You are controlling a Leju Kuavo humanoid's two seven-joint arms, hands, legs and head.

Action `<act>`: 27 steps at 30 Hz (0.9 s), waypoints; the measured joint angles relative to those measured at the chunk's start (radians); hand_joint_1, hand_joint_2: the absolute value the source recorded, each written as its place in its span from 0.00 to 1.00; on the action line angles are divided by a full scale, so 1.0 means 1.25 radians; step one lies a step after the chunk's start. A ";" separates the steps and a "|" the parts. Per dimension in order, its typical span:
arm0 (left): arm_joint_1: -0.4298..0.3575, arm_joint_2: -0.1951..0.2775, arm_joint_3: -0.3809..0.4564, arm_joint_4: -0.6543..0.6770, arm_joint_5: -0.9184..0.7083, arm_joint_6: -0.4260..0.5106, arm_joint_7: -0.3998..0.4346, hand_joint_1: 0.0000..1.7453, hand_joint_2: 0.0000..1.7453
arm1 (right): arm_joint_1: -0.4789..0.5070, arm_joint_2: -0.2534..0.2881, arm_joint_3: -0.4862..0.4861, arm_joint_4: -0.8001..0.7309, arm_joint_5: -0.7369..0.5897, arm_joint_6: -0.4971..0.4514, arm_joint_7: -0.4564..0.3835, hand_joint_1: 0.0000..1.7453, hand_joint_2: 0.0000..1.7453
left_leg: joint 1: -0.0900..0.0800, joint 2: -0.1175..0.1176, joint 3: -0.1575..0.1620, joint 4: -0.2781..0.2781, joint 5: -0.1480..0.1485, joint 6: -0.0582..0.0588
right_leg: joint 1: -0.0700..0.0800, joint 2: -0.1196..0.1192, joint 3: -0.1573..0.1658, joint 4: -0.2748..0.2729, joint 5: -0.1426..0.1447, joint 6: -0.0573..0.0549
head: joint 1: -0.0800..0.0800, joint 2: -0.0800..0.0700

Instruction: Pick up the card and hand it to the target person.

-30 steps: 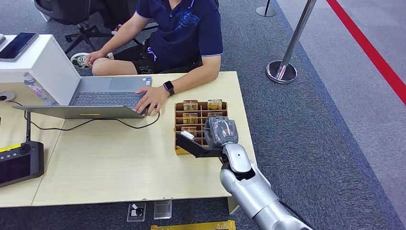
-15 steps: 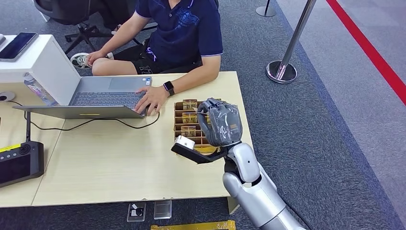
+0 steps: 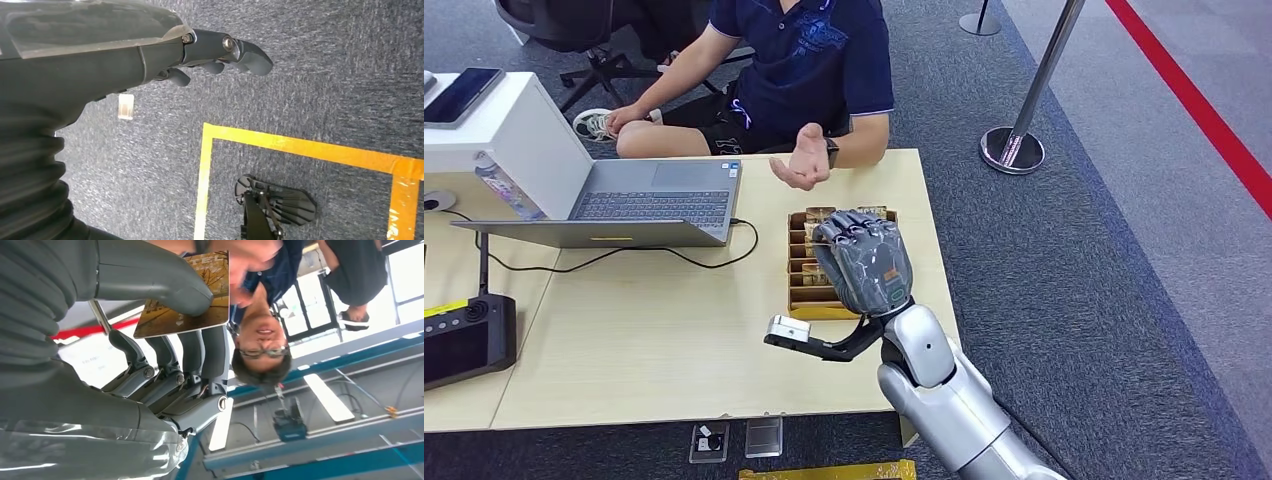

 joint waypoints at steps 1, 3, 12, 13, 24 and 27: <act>-0.002 0.000 0.000 0.000 -0.004 0.000 0.002 0.00 1.00 | -0.008 0.006 0.002 0.021 0.011 -0.012 0.000 0.86 1.00 | 0.000 0.000 0.000 0.000 0.000 0.000 | 0.000 0.000 0.000 0.000 0.000 0.000 | 0.000 0.000; -0.008 0.000 -0.001 0.000 -0.015 0.000 0.007 0.00 1.00 | -0.028 0.018 0.004 0.061 0.043 -0.029 0.002 0.86 1.00 | 0.000 0.000 0.000 0.000 0.000 0.000 | 0.000 0.000 0.000 0.000 0.000 0.000 | 0.000 0.000; -0.027 -0.001 -0.004 0.000 -0.033 0.000 0.020 0.00 1.00 | -0.093 0.079 -0.031 0.159 0.172 -0.036 0.033 0.86 1.00 | 0.000 0.000 0.000 0.000 0.000 0.000 | 0.000 0.000 0.000 0.000 0.000 0.000 | 0.000 0.000; -0.027 -0.001 -0.004 0.000 -0.033 0.000 0.020 0.00 1.00 | -0.094 0.082 -0.033 0.163 0.177 -0.036 0.037 0.86 1.00 | 0.000 0.000 0.000 0.000 0.000 0.000 | 0.000 0.000 0.000 0.000 0.000 0.000 | 0.000 0.000; -0.028 -0.001 -0.004 0.001 -0.034 0.000 0.021 0.00 1.00 | -0.131 0.089 -0.010 0.199 0.210 -0.036 0.164 0.86 1.00 | 0.000 0.000 0.000 0.000 0.000 0.000 | 0.000 0.000 0.000 0.000 0.000 0.000 | 0.000 0.000; -0.028 -0.002 -0.004 0.001 -0.035 0.001 0.021 0.00 1.00 | -0.156 0.081 0.035 0.217 0.209 -0.036 0.254 0.86 1.00 | 0.000 0.000 0.000 0.000 0.000 0.000 | 0.000 0.000 0.000 0.000 0.000 0.000 | 0.000 0.000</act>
